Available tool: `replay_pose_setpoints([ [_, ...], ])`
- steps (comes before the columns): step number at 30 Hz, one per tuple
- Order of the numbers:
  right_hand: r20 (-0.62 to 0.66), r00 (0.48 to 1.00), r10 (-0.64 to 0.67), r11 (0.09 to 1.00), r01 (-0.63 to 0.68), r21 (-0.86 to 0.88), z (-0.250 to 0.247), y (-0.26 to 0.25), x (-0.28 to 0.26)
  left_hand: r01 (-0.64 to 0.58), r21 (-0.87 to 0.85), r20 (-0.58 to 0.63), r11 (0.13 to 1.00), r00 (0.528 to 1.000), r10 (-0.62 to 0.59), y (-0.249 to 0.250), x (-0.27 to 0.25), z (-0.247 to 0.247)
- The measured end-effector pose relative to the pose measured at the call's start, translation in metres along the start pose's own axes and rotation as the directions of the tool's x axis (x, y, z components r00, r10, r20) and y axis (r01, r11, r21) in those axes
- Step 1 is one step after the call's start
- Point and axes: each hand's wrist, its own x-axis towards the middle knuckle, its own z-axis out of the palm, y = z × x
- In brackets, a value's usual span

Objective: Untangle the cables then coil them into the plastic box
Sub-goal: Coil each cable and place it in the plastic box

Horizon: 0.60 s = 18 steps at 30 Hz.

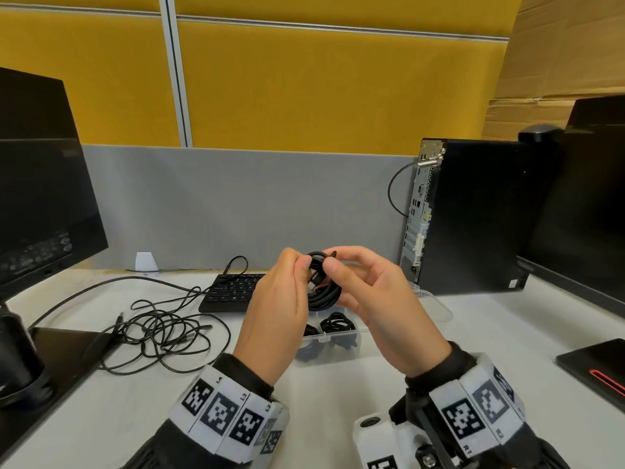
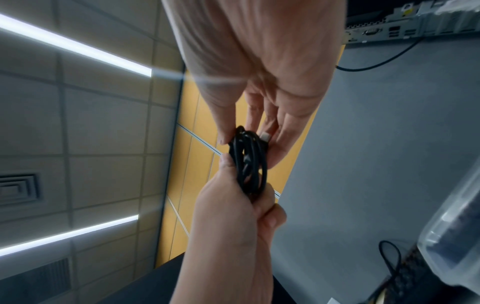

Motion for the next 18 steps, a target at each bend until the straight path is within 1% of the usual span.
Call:
replay_pose_setpoints([
  [5,-0.055,0.998,-0.029,0.999,0.030,0.012,0.0048,0.0053,-0.0003,0.011,-0.056,-0.028,0.998,1.000,-0.013,0.0012,-0.0017,0.0023],
  [8,-0.043,0.999,-0.027,1.000,0.027,-0.004,0.0041,0.0072,0.0000,0.006,-0.088,-0.026,0.996,1.000,-0.008,-0.0003,-0.0028,0.0028],
  [10,-0.026,1.000,-0.016,1.000,0.015,-0.024,0.0028,0.0062,0.0008,0.025,-0.121,-0.025,0.992,0.999,-0.028,-0.0003,-0.0025,0.0033],
  [12,-0.021,0.999,-0.025,0.998,0.024,-0.064,0.0024,0.0054,0.0010,0.062,-0.172,-0.017,0.983,0.998,-0.066,0.0019,-0.0017,0.0036],
  [16,-0.041,0.995,-0.094,0.971,0.082,-0.224,0.0018,0.0077,0.0018,0.098,-0.258,-0.013,0.961,0.994,-0.105,0.0042,-0.0015,0.0034],
  [18,-0.037,0.995,-0.093,0.961,0.080,-0.266,-0.0002,0.0099,0.0031,0.109,-0.292,-0.010,0.950,0.993,-0.117,0.0033,-0.0019,0.0040],
])
